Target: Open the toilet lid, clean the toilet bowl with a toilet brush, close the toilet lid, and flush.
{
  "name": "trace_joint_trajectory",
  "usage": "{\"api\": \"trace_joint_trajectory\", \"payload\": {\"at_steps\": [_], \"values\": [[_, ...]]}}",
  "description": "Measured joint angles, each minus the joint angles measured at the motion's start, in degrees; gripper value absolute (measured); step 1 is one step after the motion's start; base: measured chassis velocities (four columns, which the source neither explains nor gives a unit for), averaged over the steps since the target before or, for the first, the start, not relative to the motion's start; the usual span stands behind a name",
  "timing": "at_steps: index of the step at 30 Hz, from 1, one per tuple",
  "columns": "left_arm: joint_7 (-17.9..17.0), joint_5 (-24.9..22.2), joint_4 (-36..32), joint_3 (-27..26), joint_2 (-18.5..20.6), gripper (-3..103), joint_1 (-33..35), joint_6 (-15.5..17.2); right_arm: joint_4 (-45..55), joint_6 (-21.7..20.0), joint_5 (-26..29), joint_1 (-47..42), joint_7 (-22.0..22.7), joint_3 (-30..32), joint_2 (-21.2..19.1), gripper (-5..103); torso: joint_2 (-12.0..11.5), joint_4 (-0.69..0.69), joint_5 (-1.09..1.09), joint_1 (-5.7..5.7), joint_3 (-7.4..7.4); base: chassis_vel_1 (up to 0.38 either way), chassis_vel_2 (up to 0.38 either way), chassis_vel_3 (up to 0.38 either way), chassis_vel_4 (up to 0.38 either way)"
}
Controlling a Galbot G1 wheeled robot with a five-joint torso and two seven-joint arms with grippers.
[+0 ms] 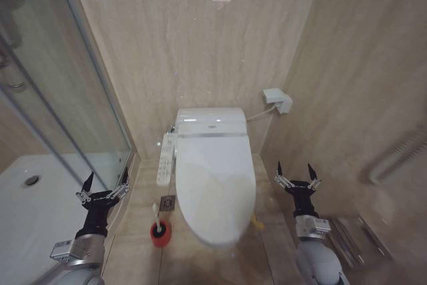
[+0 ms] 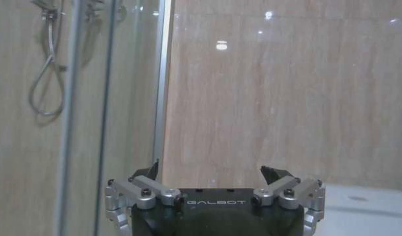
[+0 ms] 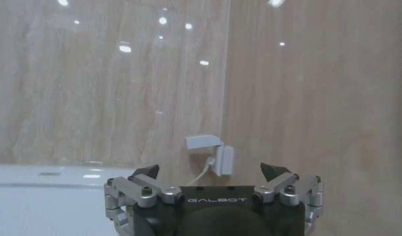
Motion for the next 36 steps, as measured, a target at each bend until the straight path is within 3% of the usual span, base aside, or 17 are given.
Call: {"api": "trace_joint_trajectory", "payload": {"at_steps": [4, 5, 6, 7, 10, 11, 13, 14, 18, 20, 36], "values": [[0.0, 0.0, -0.01, -0.03, 0.01, 100, 0.02, 0.0, 0.0, 0.0, 0.0, -0.02, -0.02, -0.03, 0.02, 100, 0.01, 0.02, 0.17, -0.03, -0.01, 0.362, -0.374, -0.358, 0.379], [0.0, 0.0, -0.01, -0.03, 0.01, 100, 0.02, 0.0, 0.0, 0.0, 0.0, -0.02, -0.02, -0.03, 0.02, 100, 0.01, 0.02, 0.17, -0.03, -0.01, 0.382, -0.399, -0.371, 0.377], [0.0, 0.0, -0.01, -0.01, 0.0, 100, -0.03, 0.0, 0.0, 0.0, 0.0, -0.01, 0.01, 0.01, 0.01, 100, 0.01, -0.02, 0.01, -0.02, -0.01, 0.363, -0.399, -0.371, 0.385], [-0.02, 0.0, 0.0, -0.02, 0.01, 100, 0.01, 0.0, 0.0, 0.0, 0.0, 0.0, -0.02, -0.02, 0.02, 100, -0.01, 0.04, 0.06, 0.01, 0.01, 0.357, -0.378, -0.373, 0.385], [0.0, 0.0, -0.03, -0.03, 0.01, 100, 0.01, -0.01, 0.0, 0.0, 0.0, -0.01, -0.02, -0.03, 0.02, 100, 0.02, 0.02, 0.19, -0.03, -0.02, 0.347, -0.358, -0.357, 0.367], [0.0, 0.0, 0.0, -0.01, 0.0, 100, -0.01, 0.0, 0.0, 0.0, 0.0, -0.01, 0.0, 0.0, 0.01, 100, 0.01, 0.0, -0.01, -0.01, 0.0, 0.327, -0.363, -0.355, 0.345], [-0.02, 0.0, 0.0, -0.02, 0.0, 100, 0.01, 0.0, 0.0, 0.0, 0.0, -0.01, -0.01, -0.01, 0.01, 100, -0.01, 0.02, 0.03, 0.0, 0.01, 0.335, -0.363, -0.299, 0.33], [-0.02, 0.0, -0.01, -0.02, 0.0, 100, 0.02, 0.0, 0.0, 0.0, 0.0, 0.0, -0.02, -0.02, 0.02, 100, 0.01, 0.04, 0.15, -0.04, -0.01, 0.284, -0.274, -0.299, 0.228], [0.0, 0.0, 0.0, -0.01, 0.0, 100, 0.02, 0.01, 0.0, 0.0, 0.0, -0.02, -0.01, -0.02, 0.01, 100, 0.02, 0.01, 0.03, -0.05, -0.01, 0.174, -0.198, -0.236, 0.219], [0.0, 0.0, -0.01, -0.02, 0.0, 100, 0.01, 0.0, 0.0, 0.0, 0.0, -0.02, -0.01, -0.02, 0.01, 100, 0.02, 0.03, 0.14, -0.05, -0.01, 0.064, -0.076, -0.068, 0.05], [0.0, 0.0, 0.0, -0.02, 0.0, 100, -0.05, 0.01, 0.0, 0.0, 0.0, 0.02, -0.01, -0.02, 0.01, 100, -0.02, 0.02, 0.09, 0.01, 0.01, 0.009, -0.023, -0.01, 0.015]]}}
